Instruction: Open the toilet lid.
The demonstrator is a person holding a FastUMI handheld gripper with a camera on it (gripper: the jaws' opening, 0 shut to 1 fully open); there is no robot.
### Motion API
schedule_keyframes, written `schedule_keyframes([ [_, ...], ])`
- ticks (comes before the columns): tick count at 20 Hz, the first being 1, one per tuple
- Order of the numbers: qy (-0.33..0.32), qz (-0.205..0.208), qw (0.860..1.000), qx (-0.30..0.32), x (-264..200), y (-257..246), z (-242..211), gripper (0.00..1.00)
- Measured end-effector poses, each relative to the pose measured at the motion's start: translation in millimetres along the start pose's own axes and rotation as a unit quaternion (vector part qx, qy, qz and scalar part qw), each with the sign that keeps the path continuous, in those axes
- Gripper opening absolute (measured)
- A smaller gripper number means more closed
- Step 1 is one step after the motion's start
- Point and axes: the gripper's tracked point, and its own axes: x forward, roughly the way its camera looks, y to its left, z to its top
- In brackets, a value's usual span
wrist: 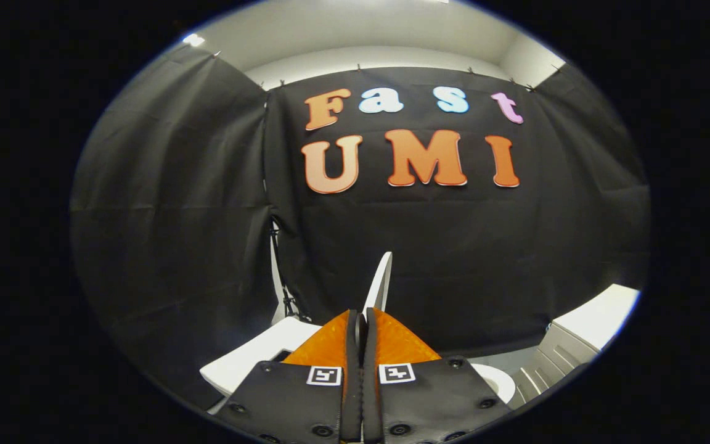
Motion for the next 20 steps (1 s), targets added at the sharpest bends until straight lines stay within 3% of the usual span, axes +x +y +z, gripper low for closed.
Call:
schedule_keyframes([
  [11,0.018,0.079,0.995,-0.064,25,107,-10,0.09],
  [17,0.018,0.085,0.993,-0.08,26,130,-17,0.12],
  [20,0.019,0.087,0.993,-0.082,25,126,-17,0.19],
])
